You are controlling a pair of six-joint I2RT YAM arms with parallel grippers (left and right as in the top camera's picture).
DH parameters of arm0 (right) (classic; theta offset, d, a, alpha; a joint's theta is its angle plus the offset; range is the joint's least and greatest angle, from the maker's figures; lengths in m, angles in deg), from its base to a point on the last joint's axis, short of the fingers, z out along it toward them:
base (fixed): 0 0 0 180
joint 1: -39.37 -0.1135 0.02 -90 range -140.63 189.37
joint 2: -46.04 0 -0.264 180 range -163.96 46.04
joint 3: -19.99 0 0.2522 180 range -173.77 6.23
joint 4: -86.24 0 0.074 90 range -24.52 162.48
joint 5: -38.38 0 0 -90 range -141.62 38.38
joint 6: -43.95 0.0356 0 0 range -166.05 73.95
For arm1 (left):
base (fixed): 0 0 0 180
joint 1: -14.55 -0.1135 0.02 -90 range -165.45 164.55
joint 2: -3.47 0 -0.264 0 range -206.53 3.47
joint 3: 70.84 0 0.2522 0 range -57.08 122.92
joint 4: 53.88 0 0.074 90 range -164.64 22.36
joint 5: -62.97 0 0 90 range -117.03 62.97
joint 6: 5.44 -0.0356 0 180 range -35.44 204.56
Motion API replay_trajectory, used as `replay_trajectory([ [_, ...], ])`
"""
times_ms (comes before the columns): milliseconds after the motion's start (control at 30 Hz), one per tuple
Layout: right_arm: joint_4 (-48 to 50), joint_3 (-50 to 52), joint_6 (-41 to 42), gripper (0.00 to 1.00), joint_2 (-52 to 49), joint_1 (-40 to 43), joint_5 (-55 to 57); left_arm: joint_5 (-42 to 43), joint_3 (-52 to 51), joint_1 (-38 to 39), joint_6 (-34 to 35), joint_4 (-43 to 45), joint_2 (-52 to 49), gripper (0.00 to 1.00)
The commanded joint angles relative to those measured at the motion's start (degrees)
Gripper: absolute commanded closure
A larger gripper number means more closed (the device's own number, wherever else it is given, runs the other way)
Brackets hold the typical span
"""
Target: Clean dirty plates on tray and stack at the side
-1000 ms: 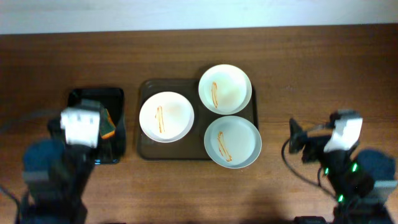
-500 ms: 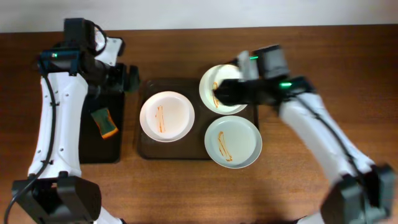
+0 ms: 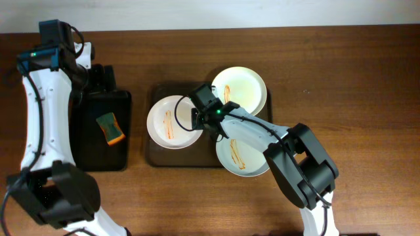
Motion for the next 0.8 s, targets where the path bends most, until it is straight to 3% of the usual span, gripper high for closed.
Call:
replay_trajectory([
  [0,-0.4,-0.6,0.0,0.96,-1.6,-0.1,0.4,-0.6,0.8,-1.5,1.7,-1.0,-4.0,0.11],
  [100,-0.6,-0.6,0.0,0.96,-1.6,-0.1,0.0,-1.8,0.7,-3.2,2.6,-3.7,-9.5,0.12],
  [200,-0.6,-0.6,0.0,0.96,-1.6,-0.1,0.0,2.0,-1.7,-3.4,2.8,-5.3,-17.0,0.34],
  [233,-0.7,-0.6,0.0,0.96,-1.6,-0.1,0.0,2.0,-3.0,-3.4,2.8,-5.2,-18.4,0.37],
  [433,-1.3,-0.6,0.0,0.96,-1.6,-0.1,0.0,0.9,-14.5,-3.5,4.9,2.7,-19.5,0.40],
  [467,-1.3,-0.6,0.0,0.96,-1.6,-0.1,0.0,0.9,-14.8,-3.5,4.9,3.9,-19.5,0.45],
  [500,-1.3,-0.6,0.0,0.96,-1.6,-0.1,0.0,0.9,-14.8,-3.5,4.9,5.4,-19.5,0.74],
  [600,-1.3,-0.6,0.0,0.96,-1.6,-0.1,0.0,0.9,-12.4,-3.5,4.9,4.5,-19.4,1.00],
  [633,-1.3,-0.6,0.0,0.96,-1.6,-0.1,0.0,0.9,-10.5,-3.5,4.9,3.2,-19.4,1.00],
  [667,-1.3,-0.6,0.0,0.96,-1.6,-0.1,0.0,0.9,-7.5,-3.5,4.8,1.4,-19.4,0.92],
  [700,-1.3,-0.6,0.0,0.96,-1.6,-0.1,0.0,0.7,-7.3,-3.5,4.8,1.4,-19.4,0.57],
  [733,-1.4,-0.6,0.0,0.96,-1.6,-0.1,0.0,-1.6,-7.4,-3.5,4.8,1.4,-19.4,0.36],
  [767,-1.4,-0.6,0.0,0.96,-1.6,-0.1,0.0,-4.2,-7.4,-3.5,4.8,1.7,-19.4,0.34],
])
